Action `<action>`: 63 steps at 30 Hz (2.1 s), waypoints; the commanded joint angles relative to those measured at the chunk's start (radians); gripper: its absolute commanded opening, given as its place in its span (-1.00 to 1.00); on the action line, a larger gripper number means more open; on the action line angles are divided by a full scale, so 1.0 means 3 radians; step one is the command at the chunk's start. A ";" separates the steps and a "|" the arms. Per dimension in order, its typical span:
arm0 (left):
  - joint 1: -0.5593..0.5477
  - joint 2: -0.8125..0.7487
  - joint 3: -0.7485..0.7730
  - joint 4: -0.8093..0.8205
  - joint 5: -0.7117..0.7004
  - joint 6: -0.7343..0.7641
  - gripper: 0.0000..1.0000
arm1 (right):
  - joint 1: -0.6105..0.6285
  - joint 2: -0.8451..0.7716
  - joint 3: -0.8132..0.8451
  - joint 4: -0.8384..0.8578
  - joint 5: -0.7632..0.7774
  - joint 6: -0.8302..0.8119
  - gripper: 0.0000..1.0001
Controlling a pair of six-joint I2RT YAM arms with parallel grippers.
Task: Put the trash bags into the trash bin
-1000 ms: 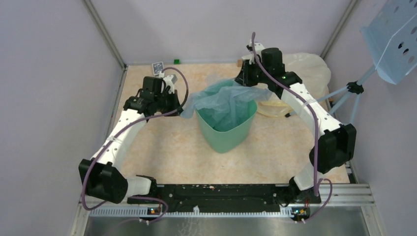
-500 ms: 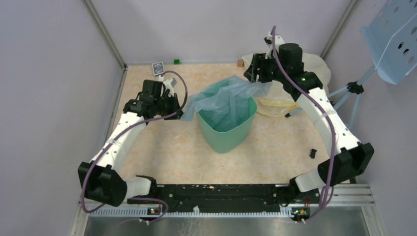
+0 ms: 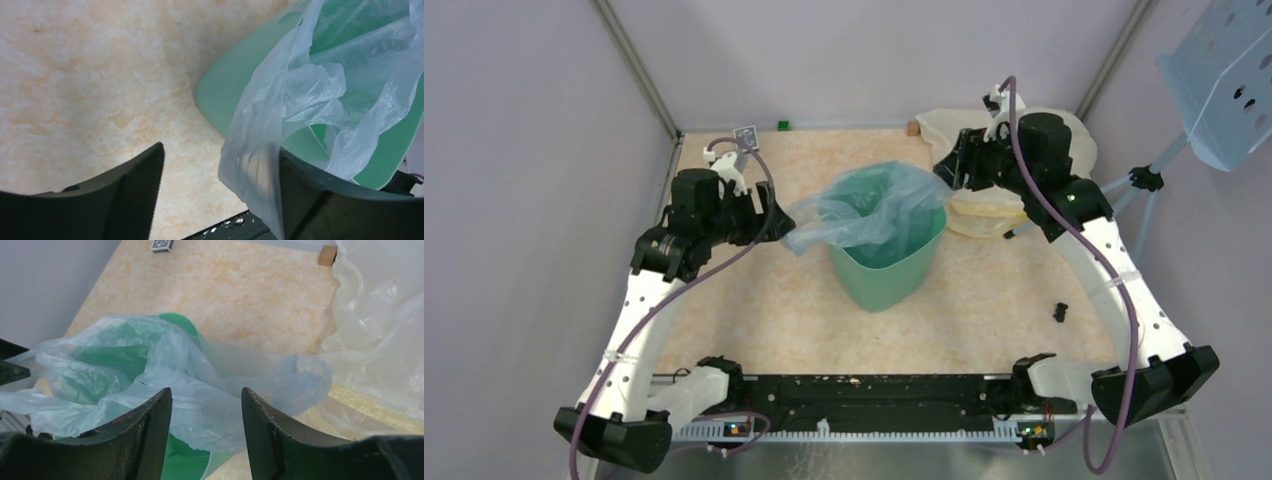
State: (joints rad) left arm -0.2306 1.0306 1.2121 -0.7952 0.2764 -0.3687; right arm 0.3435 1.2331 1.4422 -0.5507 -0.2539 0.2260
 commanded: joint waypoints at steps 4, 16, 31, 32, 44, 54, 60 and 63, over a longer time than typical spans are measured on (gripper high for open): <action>0.0017 -0.0358 0.0000 -0.0005 -0.0122 -0.0449 0.84 | -0.0022 -0.0262 -0.0177 0.0103 0.0438 0.0315 0.19; 0.0017 -0.0512 -0.0150 0.0249 0.0168 -0.1036 0.97 | -0.0033 0.0128 0.0191 -0.0268 0.1325 0.1337 0.33; 0.0017 -0.0349 0.0456 0.0211 -0.0178 -0.1440 0.97 | -0.0031 -0.0301 -0.0491 0.0029 0.0715 0.1472 -0.60; 0.0021 -0.0291 0.0558 0.0134 -0.0241 -0.1522 0.97 | -0.0034 -0.0323 -0.0511 0.0026 0.0700 0.1479 -0.72; 0.0017 -0.0696 0.0454 -0.0337 -0.0028 -0.2601 0.88 | -0.0035 -0.0520 -0.0626 0.0039 0.0653 0.1446 -1.00; 0.0017 -0.0970 -0.0100 0.0125 0.0513 -0.3036 0.79 | -0.0031 -0.0511 -0.0682 0.0132 0.0608 0.1503 -1.00; 0.0002 -0.0940 -0.0280 0.0416 0.0459 -0.3152 0.78 | -0.0034 -0.0509 -0.0684 0.0146 0.0627 0.1509 -1.00; -0.0020 -0.0923 -0.0313 0.0533 0.0371 -0.3193 0.78 | -0.0033 -0.0497 -0.0662 0.0132 0.0643 0.1497 -1.00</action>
State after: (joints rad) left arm -0.2302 0.7486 1.1294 -0.7570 0.4141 -1.2964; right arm 0.3416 1.0988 1.2304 -0.5453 -0.0624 0.6739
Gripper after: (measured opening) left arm 0.889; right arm 0.005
